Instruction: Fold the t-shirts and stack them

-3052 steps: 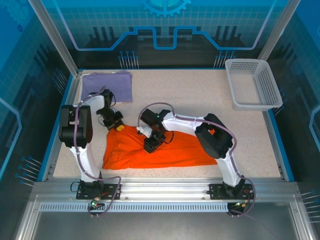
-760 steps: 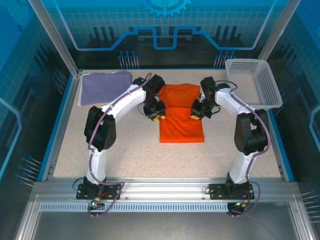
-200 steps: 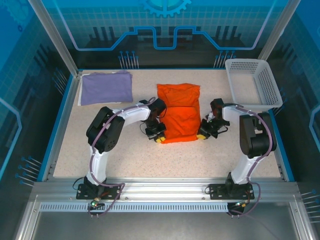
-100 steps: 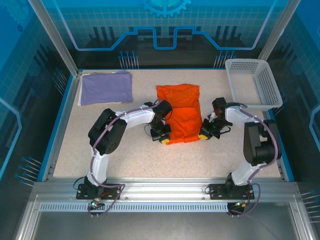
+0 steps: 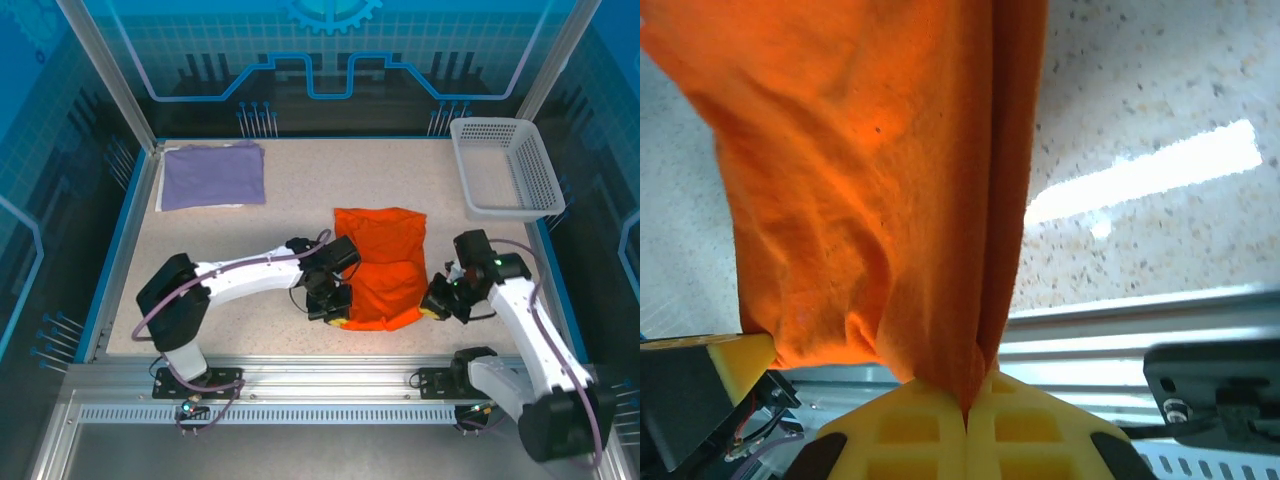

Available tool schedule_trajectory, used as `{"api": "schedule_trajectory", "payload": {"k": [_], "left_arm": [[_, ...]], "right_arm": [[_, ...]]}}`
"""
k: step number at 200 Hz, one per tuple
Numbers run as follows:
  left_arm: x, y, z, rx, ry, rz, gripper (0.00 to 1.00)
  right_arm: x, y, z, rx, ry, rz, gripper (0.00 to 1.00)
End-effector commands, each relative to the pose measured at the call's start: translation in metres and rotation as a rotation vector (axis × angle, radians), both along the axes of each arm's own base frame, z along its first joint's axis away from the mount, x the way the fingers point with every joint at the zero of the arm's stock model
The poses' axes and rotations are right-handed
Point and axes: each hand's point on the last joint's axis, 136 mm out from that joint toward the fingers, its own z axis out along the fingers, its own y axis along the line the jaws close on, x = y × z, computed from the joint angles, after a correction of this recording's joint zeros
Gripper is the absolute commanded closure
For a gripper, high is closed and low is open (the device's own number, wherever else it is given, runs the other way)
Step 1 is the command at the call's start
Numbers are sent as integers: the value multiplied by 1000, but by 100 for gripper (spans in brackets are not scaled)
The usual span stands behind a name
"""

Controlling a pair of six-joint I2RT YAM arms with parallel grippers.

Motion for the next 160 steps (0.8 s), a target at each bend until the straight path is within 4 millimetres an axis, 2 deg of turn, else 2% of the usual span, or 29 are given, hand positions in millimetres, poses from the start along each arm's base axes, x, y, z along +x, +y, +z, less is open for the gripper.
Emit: {"api": "schedule_trajectory", "payload": {"k": [1, 20, 26, 74, 114, 160], "left_arm": [[-1, 10, 25, -7, -15, 69, 100], [13, 8, 42, -30, -52, 81, 100], [19, 7, 47, -35, -61, 82, 100], [71, 1, 69, -62, -122, 106, 100], [116, -3, 86, -85, -158, 115, 100], [157, -6, 90, -88, -172, 122, 100]], "right_arm": [[-18, -5, 12, -16, 56, -80, 100], [-8, -9, 19, -43, 35, -103, 100], [1, -10, 30, -47, -6, -107, 100], [49, -23, 64, -123, -117, -130, 100], [83, -26, 73, -123, -149, -144, 100], [125, -28, 75, -119, -174, -146, 100]]}}
